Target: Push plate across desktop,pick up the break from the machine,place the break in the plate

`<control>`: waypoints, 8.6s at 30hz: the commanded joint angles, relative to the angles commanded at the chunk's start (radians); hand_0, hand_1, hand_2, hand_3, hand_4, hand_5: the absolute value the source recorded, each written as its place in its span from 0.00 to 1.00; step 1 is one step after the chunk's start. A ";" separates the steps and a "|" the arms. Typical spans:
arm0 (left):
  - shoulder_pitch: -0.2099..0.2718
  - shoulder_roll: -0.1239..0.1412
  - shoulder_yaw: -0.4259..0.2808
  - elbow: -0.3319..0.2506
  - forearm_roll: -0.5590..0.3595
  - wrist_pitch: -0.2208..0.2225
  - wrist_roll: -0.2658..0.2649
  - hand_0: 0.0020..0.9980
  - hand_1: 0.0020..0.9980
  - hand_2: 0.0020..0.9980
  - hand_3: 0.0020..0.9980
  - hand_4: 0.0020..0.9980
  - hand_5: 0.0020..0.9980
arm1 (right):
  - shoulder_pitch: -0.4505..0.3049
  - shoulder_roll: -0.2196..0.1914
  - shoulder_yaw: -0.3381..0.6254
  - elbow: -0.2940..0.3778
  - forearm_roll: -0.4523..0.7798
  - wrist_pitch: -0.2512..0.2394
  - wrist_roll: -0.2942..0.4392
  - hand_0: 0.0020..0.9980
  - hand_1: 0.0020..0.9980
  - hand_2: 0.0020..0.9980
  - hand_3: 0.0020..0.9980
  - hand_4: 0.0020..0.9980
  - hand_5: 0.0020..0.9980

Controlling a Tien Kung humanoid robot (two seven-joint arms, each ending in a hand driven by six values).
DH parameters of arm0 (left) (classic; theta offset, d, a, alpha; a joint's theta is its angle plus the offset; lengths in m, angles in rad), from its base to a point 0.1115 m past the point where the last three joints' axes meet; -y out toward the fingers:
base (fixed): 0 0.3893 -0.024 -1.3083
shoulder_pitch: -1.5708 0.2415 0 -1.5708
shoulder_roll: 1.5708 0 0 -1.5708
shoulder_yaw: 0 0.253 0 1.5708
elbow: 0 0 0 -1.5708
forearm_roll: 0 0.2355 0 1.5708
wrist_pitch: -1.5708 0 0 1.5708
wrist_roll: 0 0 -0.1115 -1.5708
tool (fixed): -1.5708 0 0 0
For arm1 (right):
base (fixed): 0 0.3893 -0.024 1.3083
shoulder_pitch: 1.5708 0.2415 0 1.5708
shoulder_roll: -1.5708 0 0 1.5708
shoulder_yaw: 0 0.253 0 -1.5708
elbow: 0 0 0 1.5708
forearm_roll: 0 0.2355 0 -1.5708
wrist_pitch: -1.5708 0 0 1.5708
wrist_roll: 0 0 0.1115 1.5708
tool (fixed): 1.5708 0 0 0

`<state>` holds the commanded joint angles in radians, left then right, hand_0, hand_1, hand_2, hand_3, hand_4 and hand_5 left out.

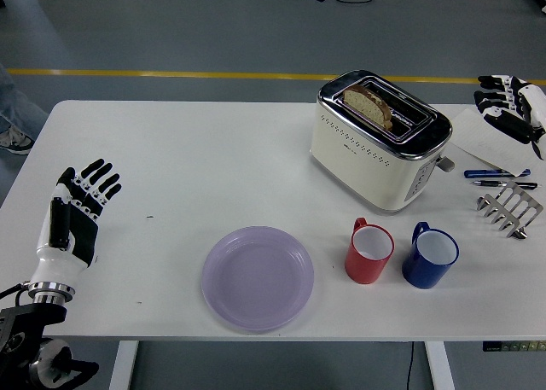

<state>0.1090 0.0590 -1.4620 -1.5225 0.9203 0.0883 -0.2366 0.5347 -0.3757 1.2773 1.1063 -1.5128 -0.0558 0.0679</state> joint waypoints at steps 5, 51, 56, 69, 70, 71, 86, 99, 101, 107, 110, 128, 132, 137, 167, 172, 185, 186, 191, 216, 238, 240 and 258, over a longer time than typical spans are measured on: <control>-0.012 0.000 -0.012 -0.007 -0.001 0.008 -0.006 0.77 0.76 0.79 0.70 0.55 1.00 | 0.109 0.009 -0.087 -0.032 -0.092 0.005 -0.040 0.89 0.85 0.90 0.94 0.86 0.55; -0.041 0.014 0.011 0.011 -0.031 0.029 -0.024 0.77 0.75 0.77 0.67 0.55 1.00 | 0.566 0.296 -0.572 -0.472 -0.250 0.115 -0.359 0.60 0.61 0.59 0.75 0.89 0.55; -0.039 0.016 0.015 0.014 -0.032 0.030 -0.026 0.77 0.75 0.77 0.68 0.54 1.00 | 0.572 0.314 -0.605 -0.511 -0.249 0.086 -0.392 0.44 0.51 0.52 0.70 0.87 0.54; -0.042 0.019 0.039 0.029 -0.038 0.032 -0.029 0.77 0.75 0.77 0.68 0.54 1.00 | 0.593 0.354 -0.672 -0.572 -0.194 0.001 -0.420 0.27 0.39 0.44 0.56 0.71 0.38; -0.042 0.019 0.039 0.029 -0.038 0.032 -0.029 0.77 0.75 0.77 0.68 0.54 1.00 | 0.593 0.355 -0.673 -0.573 -0.193 -0.001 -0.420 0.27 0.39 0.44 0.56 0.71 0.38; -0.042 0.018 0.042 0.030 -0.038 0.032 -0.030 0.77 0.75 0.77 0.68 0.54 1.00 | 0.596 0.358 -0.685 -0.579 -0.190 -0.009 -0.425 0.27 0.39 0.44 0.56 0.71 0.38; -0.053 0.020 0.051 0.042 -0.043 0.034 -0.032 0.76 0.74 0.76 0.68 0.53 1.00 | 0.610 0.370 -0.728 -0.610 -0.174 -0.075 -0.444 0.32 0.35 0.40 0.46 0.32 0.00; -0.057 0.023 0.046 0.054 -0.044 0.033 -0.034 0.75 0.73 0.75 0.67 0.53 1.00 | 0.621 0.328 -0.678 -0.579 -0.223 -0.098 -0.450 0.29 0.32 0.38 0.45 0.27 0.00; -0.057 0.023 0.044 0.055 -0.045 0.033 -0.034 0.75 0.73 0.75 0.67 0.53 1.00 | 0.624 0.318 -0.664 -0.568 -0.236 -0.091 -0.453 0.29 0.32 0.38 0.45 0.27 0.00; -0.053 0.024 0.039 0.058 -0.044 0.032 -0.035 0.75 0.72 0.75 0.67 0.53 1.00 | 0.642 0.281 -0.607 -0.522 -0.271 -0.050 -0.453 0.29 0.32 0.37 0.44 0.25 0.00; -0.052 0.024 0.038 0.058 -0.044 0.032 -0.035 0.75 0.72 0.75 0.67 0.53 1.00 | 0.651 0.258 -0.570 -0.481 -0.304 -0.042 -0.452 0.25 0.29 0.36 0.42 0.25 0.00; -0.033 0.017 0.026 0.077 -0.054 0.028 -0.014 0.75 0.73 0.75 0.67 0.55 1.00 | 0.561 0.165 -0.386 -0.058 -0.061 0.030 -0.493 0.11 0.18 0.31 0.37 0.22 0.00; -0.020 0.012 0.003 0.092 -0.055 0.027 -0.013 0.75 0.73 0.75 0.67 0.55 1.00 | 0.497 0.145 -0.414 0.055 0.112 0.072 -0.502 0.11 0.18 0.31 0.37 0.22 0.00; -0.008 0.003 -0.027 0.106 -0.048 0.028 -0.015 0.75 0.73 0.75 0.67 0.55 1.00 | 0.432 0.125 -0.477 0.143 0.253 0.115 -0.506 0.11 0.18 0.31 0.37 0.23 0.00; -0.008 -0.001 -0.029 0.130 -0.040 0.031 -0.019 0.76 0.73 0.75 0.66 0.53 1.00 | 0.298 0.264 -0.835 0.059 0.353 0.115 -0.420 0.17 0.22 0.31 0.37 0.20 0.00; -0.008 -0.002 -0.027 0.133 -0.042 0.032 -0.020 0.77 0.75 0.76 0.66 0.52 1.00 | 0.294 0.274 -0.862 0.012 0.374 0.081 -0.386 0.28 0.27 0.37 0.38 0.21 0.00; -0.018 -0.004 -0.003 0.135 -0.053 0.053 -0.041 0.77 0.74 0.76 0.65 0.52 1.00 | 0.290 0.295 -0.891 -0.082 0.362 0.094 -0.259 0.38 0.45 0.52 0.53 0.38 0.25; -0.019 -0.005 -0.005 0.134 -0.056 0.059 -0.047 0.77 0.74 0.76 0.65 0.52 1.00 | 0.290 0.296 -0.891 -0.089 0.340 0.096 -0.248 0.38 0.45 0.52 0.53 0.38 0.25; -0.021 -0.003 -0.011 0.130 -0.060 0.066 -0.055 0.77 0.73 0.76 0.65 0.51 1.00 | 0.290 0.303 -0.880 -0.115 0.283 0.085 -0.209 0.51 0.57 0.61 0.76 0.57 0.37; -0.020 -0.006 -0.007 0.136 -0.076 0.089 -0.081 0.73 0.69 0.73 0.64 0.51 1.00 | 0.283 0.279 -0.777 -0.105 0.020 -0.069 -0.046 0.87 0.87 0.95 0.97 0.76 0.51; -0.026 -0.004 -0.015 0.121 -0.065 0.088 -0.080 0.74 0.71 0.74 0.64 0.52 1.00 | 0.179 0.161 -0.380 0.251 0.463 -0.087 0.094 0.75 0.73 0.73 0.74 0.57 0.47; -0.028 -0.004 -0.022 0.111 -0.061 0.089 -0.079 0.74 0.71 0.74 0.64 0.52 1.00 | 0.156 0.144 -0.322 0.250 0.495 -0.097 0.094 0.75 0.73 0.73 0.74 0.57 0.47; -0.056 -0.006 -0.115 0.029 -0.006 0.087 -0.067 0.74 0.71 0.73 0.63 0.51 1.00 | -0.164 0.079 0.067 0.167 0.681 -0.069 0.092 0.77 0.74 0.76 0.76 0.55 0.52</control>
<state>0.0526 0.0529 -1.5773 -1.4936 0.9145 0.1758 -0.3040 0.3706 -0.2969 1.3440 1.2733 -0.8314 -0.1249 0.1604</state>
